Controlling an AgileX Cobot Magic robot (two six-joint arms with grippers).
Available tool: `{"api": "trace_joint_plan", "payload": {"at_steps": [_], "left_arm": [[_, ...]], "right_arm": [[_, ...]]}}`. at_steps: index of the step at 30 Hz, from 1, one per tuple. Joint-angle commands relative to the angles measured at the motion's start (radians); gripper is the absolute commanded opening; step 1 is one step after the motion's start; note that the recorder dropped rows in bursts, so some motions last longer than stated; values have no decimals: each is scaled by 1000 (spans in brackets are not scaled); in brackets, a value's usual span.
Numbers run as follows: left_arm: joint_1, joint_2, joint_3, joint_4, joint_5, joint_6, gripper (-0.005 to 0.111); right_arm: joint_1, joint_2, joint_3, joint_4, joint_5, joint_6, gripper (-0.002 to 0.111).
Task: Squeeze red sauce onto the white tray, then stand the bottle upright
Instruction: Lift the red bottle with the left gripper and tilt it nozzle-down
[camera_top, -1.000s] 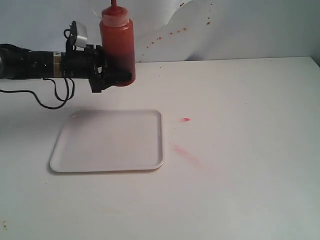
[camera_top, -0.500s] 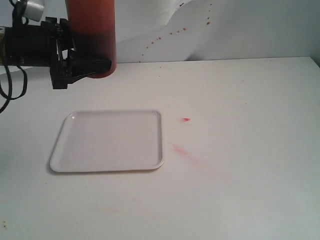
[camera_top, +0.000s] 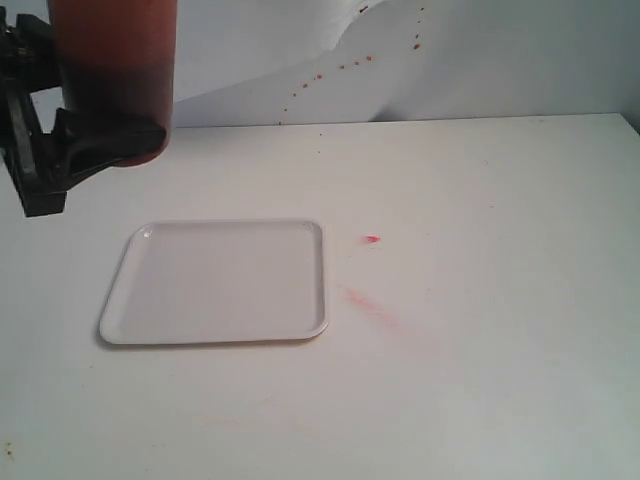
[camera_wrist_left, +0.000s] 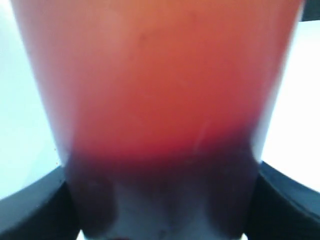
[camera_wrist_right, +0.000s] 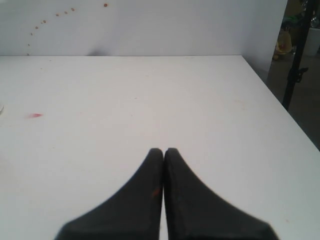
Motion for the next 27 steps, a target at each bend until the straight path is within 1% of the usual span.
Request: {"api": "trace_joint_plan", "payload": {"at_steps": [1, 6, 8, 9, 10, 11, 12, 13, 14, 15, 16, 18, 19, 20, 22, 25, 27], "left_arm": [[1, -81, -1, -32, 4, -79, 0], [1, -123, -1, -32, 15, -90, 0], [1, -123, -1, -32, 60, -90, 0], [1, -120, -1, -32, 111, -88, 0], [1, -118, -1, -32, 154, -84, 0], [1, -118, -1, -32, 249, -70, 0], [1, -118, -1, -32, 291, -50, 0], [1, -118, -1, -32, 359, 3, 0], [1, -110, -1, -32, 430, 73, 0], [1, -102, -1, -32, 454, 116, 0], [1, -75, -1, -32, 480, 207, 0], [-1, -18, -4, -32, 507, 288, 0], [-1, 4, -7, -32, 516, 309, 0], [-1, 41, -12, -32, 538, 336, 0], [-1, 72, -16, -32, 554, 398, 0], [-1, 105, -25, -38, 555, 578, 0], [-1, 118, -29, -73, 555, 630, 0]], "right_arm": [[-6, -6, 4, 6, -1, -6, 0], [-6, -6, 4, 6, -1, -6, 0], [-6, -6, 4, -17, -70, -14, 0], [-6, -6, 4, 114, -186, 30, 0], [-6, -6, 4, 225, -227, 50, 0], [-6, -6, 4, 400, -368, 54, 0], [-6, -6, 4, 454, -414, 54, 0], [-6, -6, 4, 528, -499, 58, 0], [-6, -6, 4, 528, -494, 82, 0], [-1, -6, -7, 523, -470, 100, 0], [17, -6, -49, 484, -420, 103, 0], [65, -6, -144, 410, -334, 103, 0], [91, -6, -188, 410, -322, 98, 0], [132, 25, -246, 396, -317, 62, 0], [183, 94, -319, 389, -290, 15, 0], [255, 241, -418, 389, -237, -33, 0], [301, 353, -462, 389, -247, -37, 0]]}}
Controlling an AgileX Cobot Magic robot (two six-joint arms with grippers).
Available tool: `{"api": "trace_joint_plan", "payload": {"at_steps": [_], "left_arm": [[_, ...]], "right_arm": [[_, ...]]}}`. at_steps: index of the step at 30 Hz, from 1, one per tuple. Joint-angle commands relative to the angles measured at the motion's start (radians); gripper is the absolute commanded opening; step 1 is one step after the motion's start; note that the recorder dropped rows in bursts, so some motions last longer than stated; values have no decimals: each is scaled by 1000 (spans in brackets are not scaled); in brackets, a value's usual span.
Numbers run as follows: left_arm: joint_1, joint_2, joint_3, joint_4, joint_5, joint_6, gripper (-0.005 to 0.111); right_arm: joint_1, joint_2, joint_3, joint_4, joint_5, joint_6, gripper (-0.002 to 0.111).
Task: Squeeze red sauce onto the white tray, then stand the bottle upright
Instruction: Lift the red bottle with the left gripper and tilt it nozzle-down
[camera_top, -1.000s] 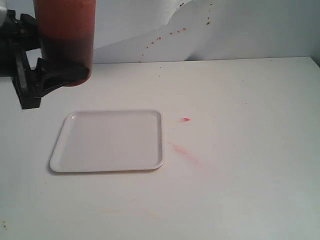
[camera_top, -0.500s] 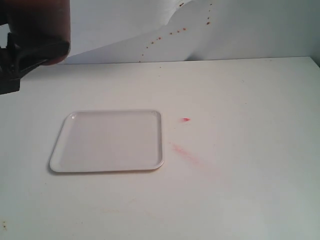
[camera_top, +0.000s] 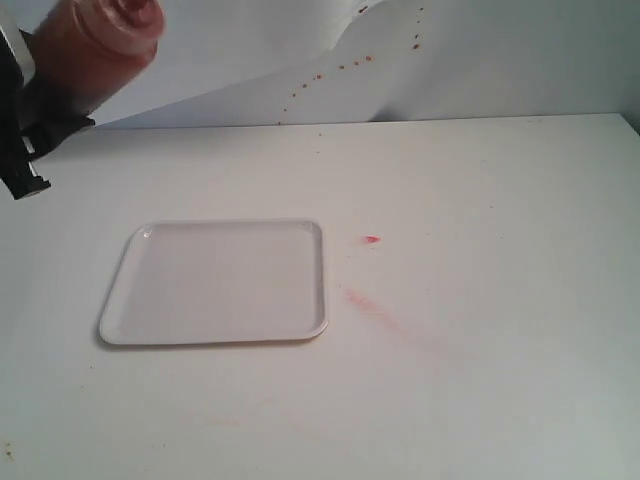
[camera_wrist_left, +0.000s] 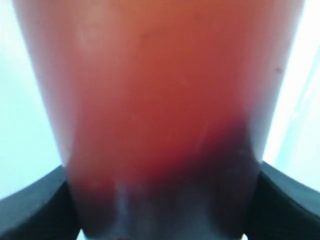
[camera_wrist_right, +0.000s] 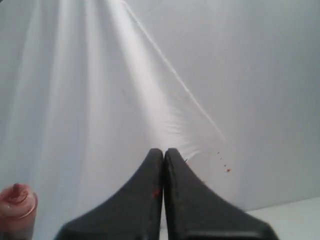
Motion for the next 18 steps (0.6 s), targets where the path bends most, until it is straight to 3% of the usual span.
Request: {"api": "trace_joint_plan", "payload": {"at_steps": [1, 6, 11, 15, 18], "left_arm": [[-1, 27, -35, -85, 15, 189, 0], [-3, 30, -39, -91, 43, 324, 0], [-76, 30, -39, -91, 195, 397, 0], [-159, 30, -39, -91, 304, 504, 0], [-217, 30, -39, -91, 414, 577, 0]], "right_arm": [[103, 255, -118, -18, 16, -45, 0], [206, 590, -246, -20, -145, -152, 0], [243, 895, -382, -47, -301, -182, 0], [243, 1112, -519, -146, -241, -195, 0], [243, 1237, -649, -155, -144, -204, 11]]}}
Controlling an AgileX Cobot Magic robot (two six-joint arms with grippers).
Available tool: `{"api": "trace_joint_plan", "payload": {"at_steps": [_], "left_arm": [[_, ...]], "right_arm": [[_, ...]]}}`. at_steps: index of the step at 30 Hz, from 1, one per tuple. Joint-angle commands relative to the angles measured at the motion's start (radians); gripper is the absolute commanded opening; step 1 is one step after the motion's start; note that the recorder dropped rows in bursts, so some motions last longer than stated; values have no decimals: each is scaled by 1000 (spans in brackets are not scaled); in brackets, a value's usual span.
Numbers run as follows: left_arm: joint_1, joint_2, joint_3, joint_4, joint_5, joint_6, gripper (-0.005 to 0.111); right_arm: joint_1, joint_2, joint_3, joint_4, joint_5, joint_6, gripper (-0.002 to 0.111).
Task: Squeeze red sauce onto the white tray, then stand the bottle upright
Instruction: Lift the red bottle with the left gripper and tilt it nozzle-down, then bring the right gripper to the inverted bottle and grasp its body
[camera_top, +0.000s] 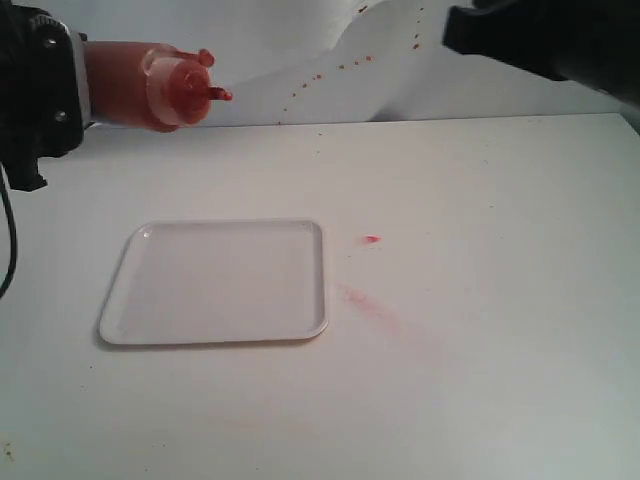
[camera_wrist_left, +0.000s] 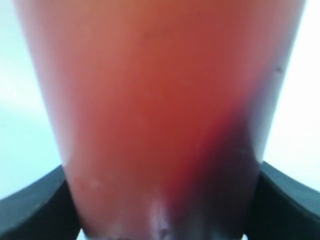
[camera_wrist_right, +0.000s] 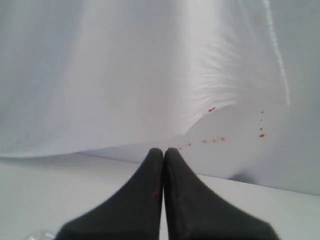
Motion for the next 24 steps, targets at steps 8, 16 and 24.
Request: {"api": "trace_joint_plan", "payload": {"at_steps": [8, 16, 24], "left_arm": [[-109, -7, -19, 25, 284, 166, 0], [-109, -7, -19, 25, 307, 351, 0], [-109, -7, -19, 25, 309, 510, 0]], "right_arm": [[4, 373, -352, -84, 170, -60, 87], [20, 458, -363, -144, 170, -135, 105], [103, 462, -363, -248, 145, -159, 105]]}}
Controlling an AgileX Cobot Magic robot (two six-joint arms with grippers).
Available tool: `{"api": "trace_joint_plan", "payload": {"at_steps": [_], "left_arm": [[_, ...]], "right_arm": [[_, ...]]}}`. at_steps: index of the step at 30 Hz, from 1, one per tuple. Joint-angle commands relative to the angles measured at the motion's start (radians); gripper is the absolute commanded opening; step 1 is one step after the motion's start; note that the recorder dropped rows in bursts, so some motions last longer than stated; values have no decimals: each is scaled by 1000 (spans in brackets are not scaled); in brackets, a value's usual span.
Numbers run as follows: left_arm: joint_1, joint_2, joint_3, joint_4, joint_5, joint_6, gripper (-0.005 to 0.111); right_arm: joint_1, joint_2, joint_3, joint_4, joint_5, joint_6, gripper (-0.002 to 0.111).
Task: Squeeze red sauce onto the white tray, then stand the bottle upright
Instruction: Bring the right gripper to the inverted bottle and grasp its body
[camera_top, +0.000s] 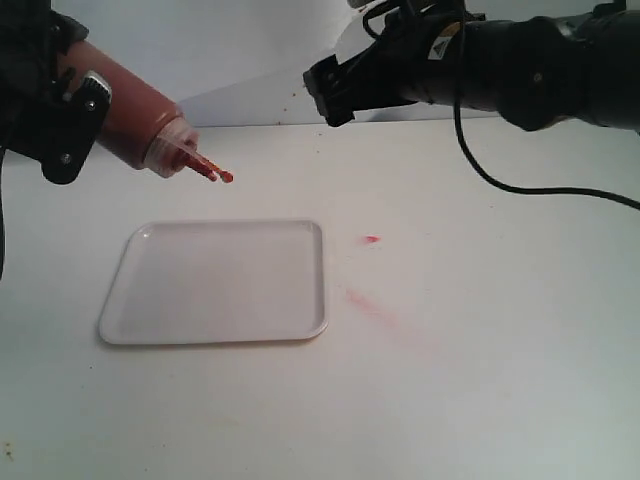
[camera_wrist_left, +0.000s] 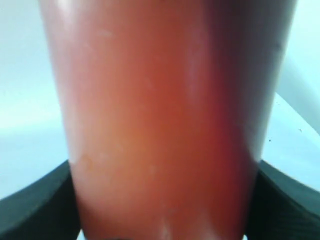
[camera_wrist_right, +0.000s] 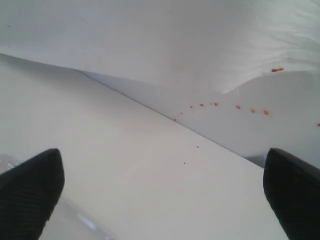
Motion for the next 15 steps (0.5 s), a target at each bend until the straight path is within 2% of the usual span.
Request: {"api": "trace_joint_plan", "payload": {"at_steps": [1, 6, 15], "left_arm": [[-6, -7, -19, -7, 28, 50, 0], [-6, -6, -19, -7, 33, 122, 0], [-6, 22, -19, -7, 31, 217, 0]], "right_arm": [[74, 6, -5, -134, -13, -24, 105], [146, 23, -9, -180, -56, -24, 105], [156, 69, -9, -269, -116, 88, 105]]}}
